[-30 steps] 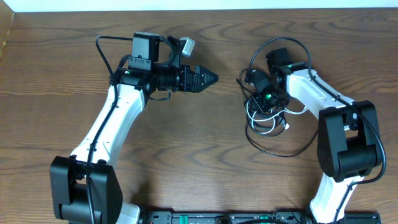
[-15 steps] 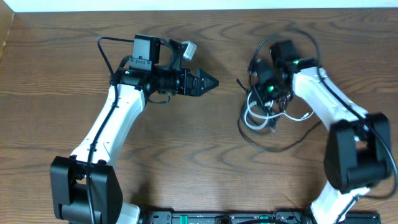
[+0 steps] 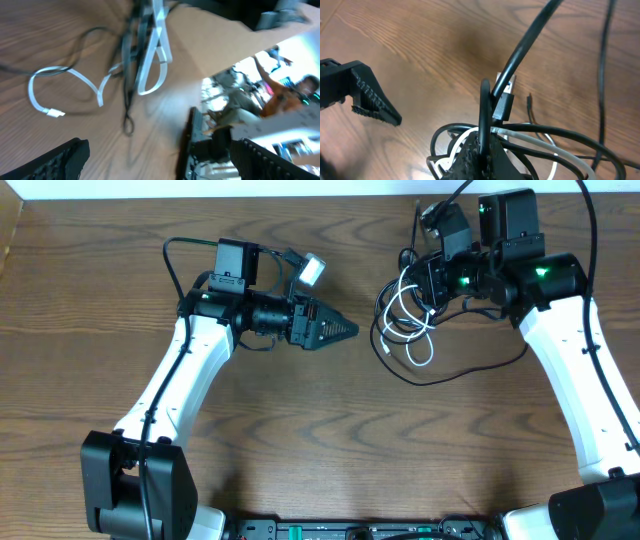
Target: Untangle cables
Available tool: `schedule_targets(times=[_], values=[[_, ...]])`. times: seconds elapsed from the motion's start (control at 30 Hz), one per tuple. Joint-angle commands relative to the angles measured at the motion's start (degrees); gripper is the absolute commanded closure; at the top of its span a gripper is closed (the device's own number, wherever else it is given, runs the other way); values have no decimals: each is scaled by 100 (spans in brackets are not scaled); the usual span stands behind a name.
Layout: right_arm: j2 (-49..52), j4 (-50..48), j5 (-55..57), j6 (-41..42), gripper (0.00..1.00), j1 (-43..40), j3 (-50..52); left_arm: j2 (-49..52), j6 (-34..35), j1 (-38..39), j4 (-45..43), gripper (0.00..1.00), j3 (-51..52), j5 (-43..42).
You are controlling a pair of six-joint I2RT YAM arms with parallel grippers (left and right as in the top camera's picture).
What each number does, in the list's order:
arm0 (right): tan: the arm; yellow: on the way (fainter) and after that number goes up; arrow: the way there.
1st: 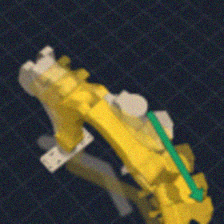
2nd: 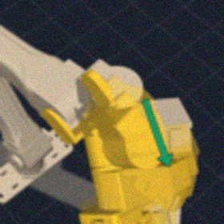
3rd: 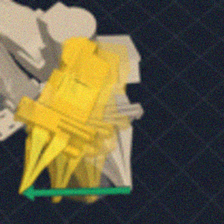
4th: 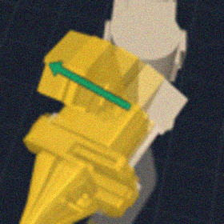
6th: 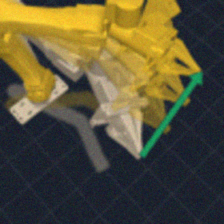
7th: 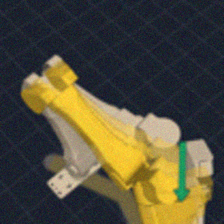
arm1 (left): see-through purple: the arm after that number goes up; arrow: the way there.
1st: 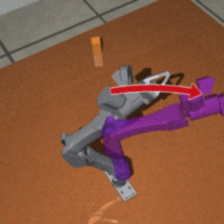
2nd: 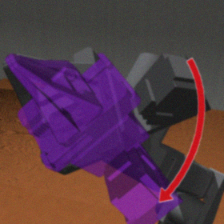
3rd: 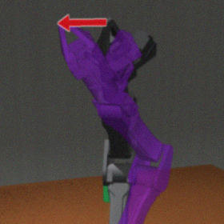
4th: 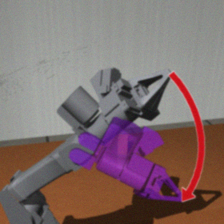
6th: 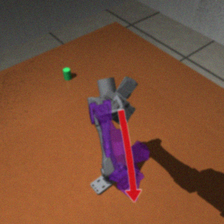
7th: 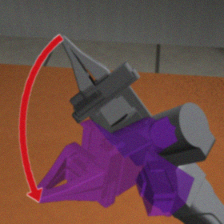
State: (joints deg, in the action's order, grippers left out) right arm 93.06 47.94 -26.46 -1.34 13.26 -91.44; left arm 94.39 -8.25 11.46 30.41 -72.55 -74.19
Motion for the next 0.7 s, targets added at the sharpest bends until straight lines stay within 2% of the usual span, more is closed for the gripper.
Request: schedule_targets(times=[0.0,0.33,0.57,0.67], values=[[-15,9,-326,214,99,-9,-42,-72,-710,13,17,6,35,-1010],[-17,26,-1368,214,99,-2,-42,-4,-894,57,17,6,35,-409],[-17,70,-1637,190,99,2,-42,-4,-931,251,0,6,35,426],[-17,72,-1766,188,99,4,-42,-4,-931,302,-59,5,35,444]])
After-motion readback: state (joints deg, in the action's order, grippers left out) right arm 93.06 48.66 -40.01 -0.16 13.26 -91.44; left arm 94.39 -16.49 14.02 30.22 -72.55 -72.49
